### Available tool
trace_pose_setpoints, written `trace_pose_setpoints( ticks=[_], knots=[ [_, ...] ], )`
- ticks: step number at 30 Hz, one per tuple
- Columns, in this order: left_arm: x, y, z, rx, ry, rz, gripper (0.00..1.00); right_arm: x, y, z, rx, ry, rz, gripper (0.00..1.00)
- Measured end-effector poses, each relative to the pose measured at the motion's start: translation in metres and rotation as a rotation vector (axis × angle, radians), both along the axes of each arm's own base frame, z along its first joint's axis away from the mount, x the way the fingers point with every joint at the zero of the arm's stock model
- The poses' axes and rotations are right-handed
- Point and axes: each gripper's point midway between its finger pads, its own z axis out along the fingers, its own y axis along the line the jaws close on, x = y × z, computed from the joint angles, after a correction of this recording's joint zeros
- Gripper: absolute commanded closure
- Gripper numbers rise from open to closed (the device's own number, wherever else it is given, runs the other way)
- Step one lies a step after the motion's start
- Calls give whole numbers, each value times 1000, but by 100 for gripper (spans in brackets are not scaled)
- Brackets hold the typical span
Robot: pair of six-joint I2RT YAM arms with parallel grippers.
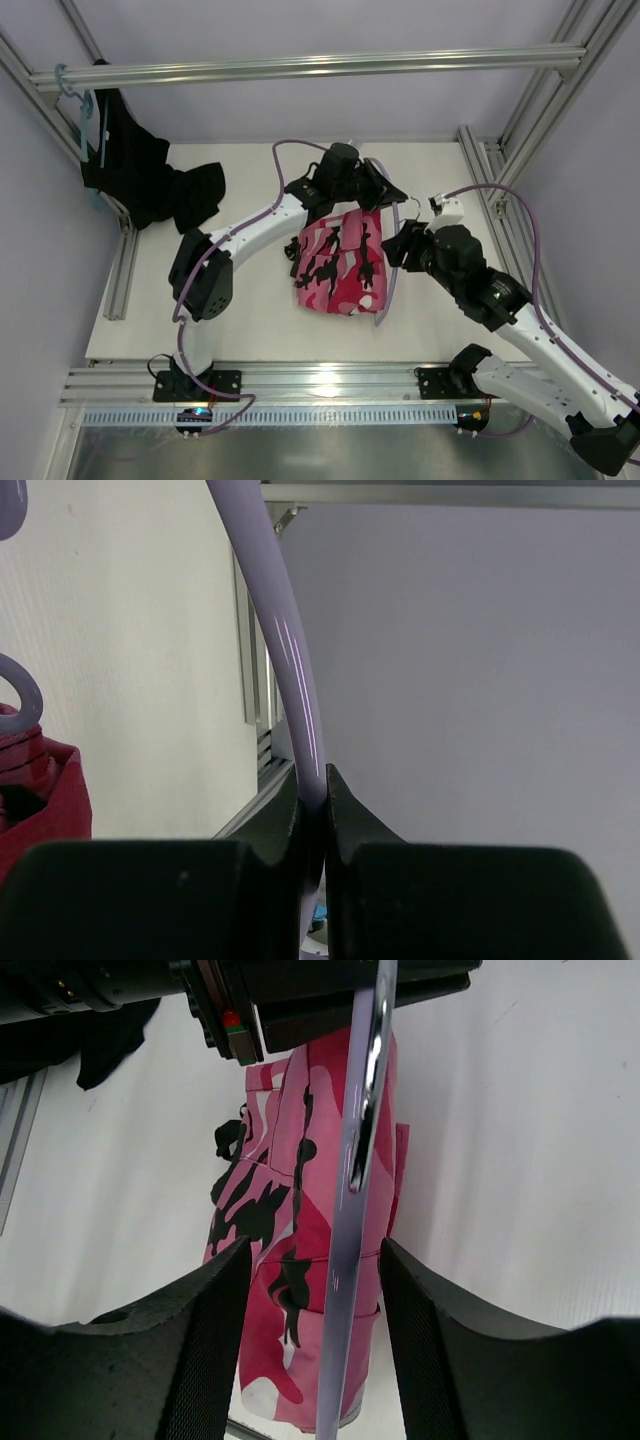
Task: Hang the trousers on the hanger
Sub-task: Pass the hanger from the left arm to the right
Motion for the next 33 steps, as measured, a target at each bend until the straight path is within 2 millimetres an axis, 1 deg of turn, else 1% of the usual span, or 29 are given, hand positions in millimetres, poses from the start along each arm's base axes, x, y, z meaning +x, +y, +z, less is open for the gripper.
trace_pose_setpoints(
  ticks=[2,4,5,8,9,11,12,13,15,17,19,22,24,25,26,28,31,33],
  knots=[
    [1,0,2,-8,3,7,100,-2,0,-4,20,-17,8,43],
    [2,0,2,-11,6,16,100,-3,2,-14,30,-20,14,43],
    [3,0,3,-13,6,18,100,-3,3,-20,35,-16,19,43],
    [4,0,3,-16,6,26,100,-6,7,-45,37,21,27,47],
    [4,-1,4,-19,9,28,100,-7,8,-52,35,34,29,58],
    [6,-1,5,-34,12,38,100,-9,9,-61,43,51,31,78],
    [7,-2,6,-43,13,44,100,-10,9,-62,46,54,30,96],
    [8,-2,7,-53,16,49,100,-10,8,-61,47,57,23,96],
    [8,-4,10,-72,25,50,100,-12,6,-54,50,57,10,96],
    [6,-8,19,-100,33,49,100,-15,-1,-42,41,53,-10,96],
    [2,-15,34,-141,40,34,100,-20,-11,-21,36,37,-32,96],
    [-3,-26,67,-246,39,10,94,-26,-25,17,27,5,-64,96],
    [-7,-32,88,-319,26,-13,89,-27,-33,38,22,-24,-81,96],
    [-8,-34,95,-348,20,-24,87,-28,-36,46,20,-36,-88,96],
    [-9,-37,100,-381,9,-42,83,-28,-39,52,15,-47,-96,96],
    [-10,-42,101,-406,2,-65,80,-29,-45,58,1,-58,-113,96],
    [-3,-44,91,-410,-8,-75,73,-32,-57,56,-51,-37,-145,96],
    [6,-40,83,-379,-24,-65,64,-33,-65,56,-88,-25,-173,96]
  ],
)
